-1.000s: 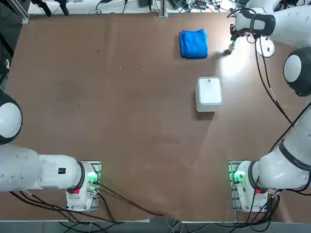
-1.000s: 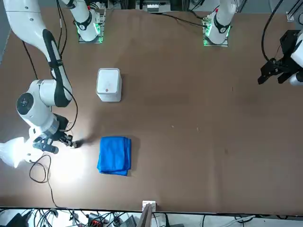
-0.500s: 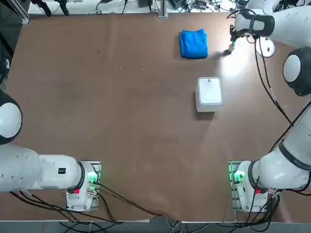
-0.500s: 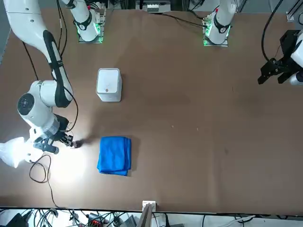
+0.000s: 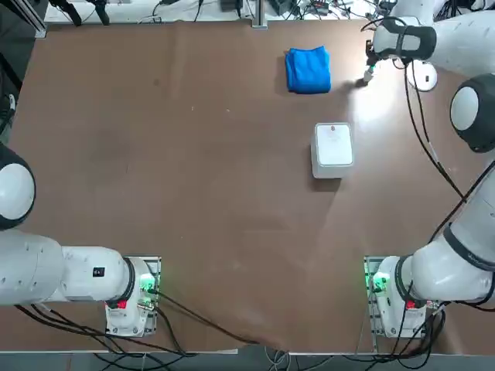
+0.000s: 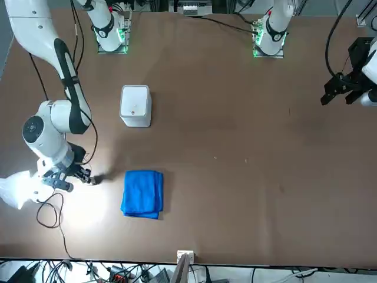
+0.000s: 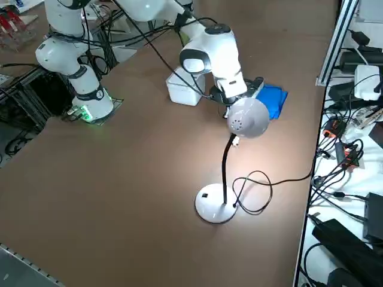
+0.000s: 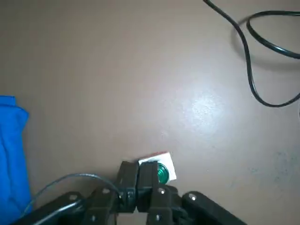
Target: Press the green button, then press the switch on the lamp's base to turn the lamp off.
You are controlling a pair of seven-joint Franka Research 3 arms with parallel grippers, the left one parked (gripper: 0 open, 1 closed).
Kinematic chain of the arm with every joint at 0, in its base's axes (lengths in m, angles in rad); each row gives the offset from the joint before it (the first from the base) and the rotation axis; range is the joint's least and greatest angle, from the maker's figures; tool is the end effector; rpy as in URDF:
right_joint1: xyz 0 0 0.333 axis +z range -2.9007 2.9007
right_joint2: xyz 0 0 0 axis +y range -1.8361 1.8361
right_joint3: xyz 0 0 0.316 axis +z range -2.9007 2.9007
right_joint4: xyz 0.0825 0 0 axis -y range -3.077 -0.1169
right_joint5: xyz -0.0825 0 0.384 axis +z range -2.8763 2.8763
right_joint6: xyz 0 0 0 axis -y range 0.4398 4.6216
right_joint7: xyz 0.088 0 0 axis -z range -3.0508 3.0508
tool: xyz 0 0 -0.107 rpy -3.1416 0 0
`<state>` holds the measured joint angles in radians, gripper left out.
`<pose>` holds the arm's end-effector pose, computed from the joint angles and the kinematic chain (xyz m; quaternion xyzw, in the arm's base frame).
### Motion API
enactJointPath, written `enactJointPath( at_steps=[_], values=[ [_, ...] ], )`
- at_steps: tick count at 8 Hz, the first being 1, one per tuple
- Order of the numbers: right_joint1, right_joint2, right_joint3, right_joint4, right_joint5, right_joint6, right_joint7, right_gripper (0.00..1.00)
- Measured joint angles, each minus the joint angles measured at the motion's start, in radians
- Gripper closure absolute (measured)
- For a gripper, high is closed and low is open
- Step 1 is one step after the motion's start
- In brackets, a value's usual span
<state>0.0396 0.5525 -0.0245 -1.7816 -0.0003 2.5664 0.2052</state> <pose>0.6807 0.0119 0.2691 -0.9890 0.0916 -0.1160 0.0065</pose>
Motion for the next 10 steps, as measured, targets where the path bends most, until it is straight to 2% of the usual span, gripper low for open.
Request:
enactJointPath(
  at_steps=[6,8,10],
  values=[
    [-0.001,-0.018,-0.002,-0.016,0.001,0.012,0.008,0.99],
    [-0.001,-0.029,-0.003,0.012,0.002,-0.072,0.017,0.99],
    [-0.001,-0.064,-0.003,0.092,0.002,-0.251,0.025,0.99]
  ],
)
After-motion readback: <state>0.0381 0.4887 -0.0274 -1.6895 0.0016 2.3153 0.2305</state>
